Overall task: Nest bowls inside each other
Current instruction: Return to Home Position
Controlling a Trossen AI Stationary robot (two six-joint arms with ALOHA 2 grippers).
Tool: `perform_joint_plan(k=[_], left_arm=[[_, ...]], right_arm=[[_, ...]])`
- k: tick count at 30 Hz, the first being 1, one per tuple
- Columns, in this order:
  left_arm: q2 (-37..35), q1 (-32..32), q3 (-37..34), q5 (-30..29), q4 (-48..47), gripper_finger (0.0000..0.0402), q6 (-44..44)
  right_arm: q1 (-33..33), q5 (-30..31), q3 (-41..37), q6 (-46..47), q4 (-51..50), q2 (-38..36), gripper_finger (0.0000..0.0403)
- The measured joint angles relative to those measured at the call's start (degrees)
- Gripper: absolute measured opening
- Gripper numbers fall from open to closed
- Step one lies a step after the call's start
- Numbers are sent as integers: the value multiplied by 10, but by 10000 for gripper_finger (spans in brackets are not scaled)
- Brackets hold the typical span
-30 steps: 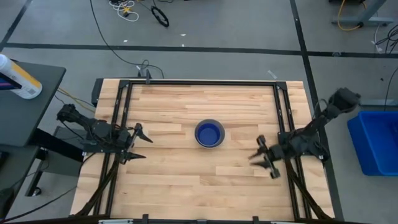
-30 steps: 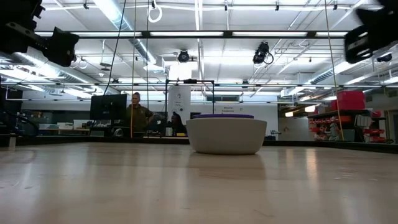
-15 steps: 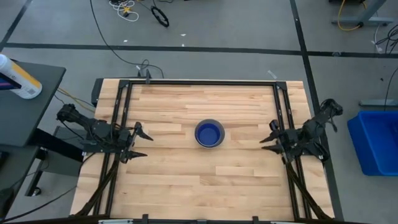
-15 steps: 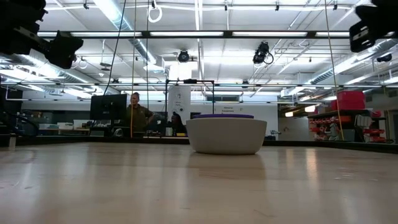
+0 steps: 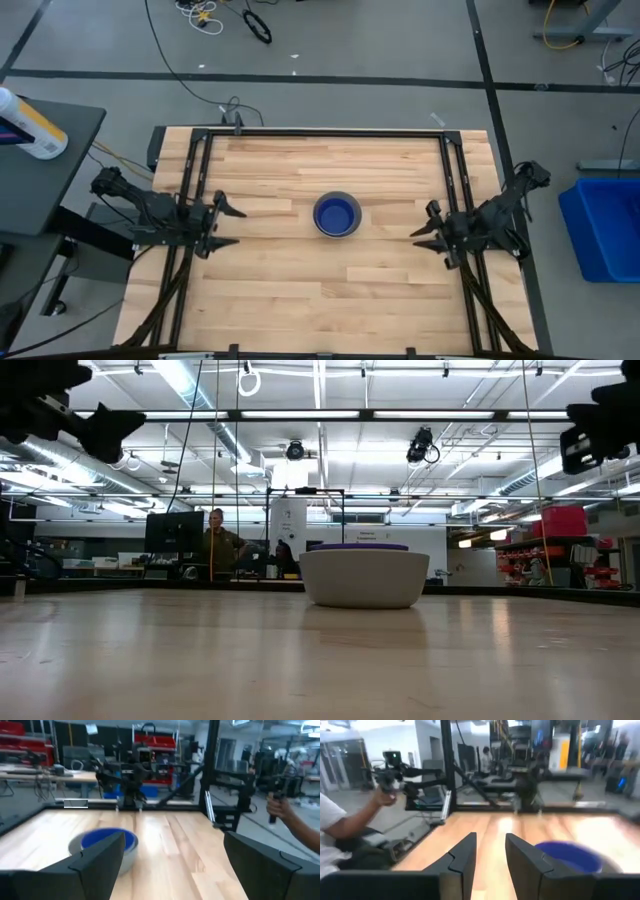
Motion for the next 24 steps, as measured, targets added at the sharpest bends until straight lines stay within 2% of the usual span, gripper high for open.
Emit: perform_joint_plan(k=[2, 6, 11, 13, 18, 24], left_arm=[[0, 0, 0, 5, -16, 348, -11], [0, 0, 0, -17, -38, 348, -23], [-1, 1, 0, -25, -55, 348, -32], [-1, 5, 0, -26, -61, 348, -33], [-1, 37, 0, -20, -79, 348, -36], [-1, 128, 0, 32, -78, 348, -12]], right_arm=[[-3, -1, 1, 36, -4, 18, 114], [-3, -7, 1, 35, 1, 44, 115], [-40, 58, 1, 6, -3, 58, 113], [-75, 70, 1, -8, -3, 59, 114], [-189, 49, 1, -32, -2, 59, 113], [-315, -8, 1, -45, -3, 59, 115]])
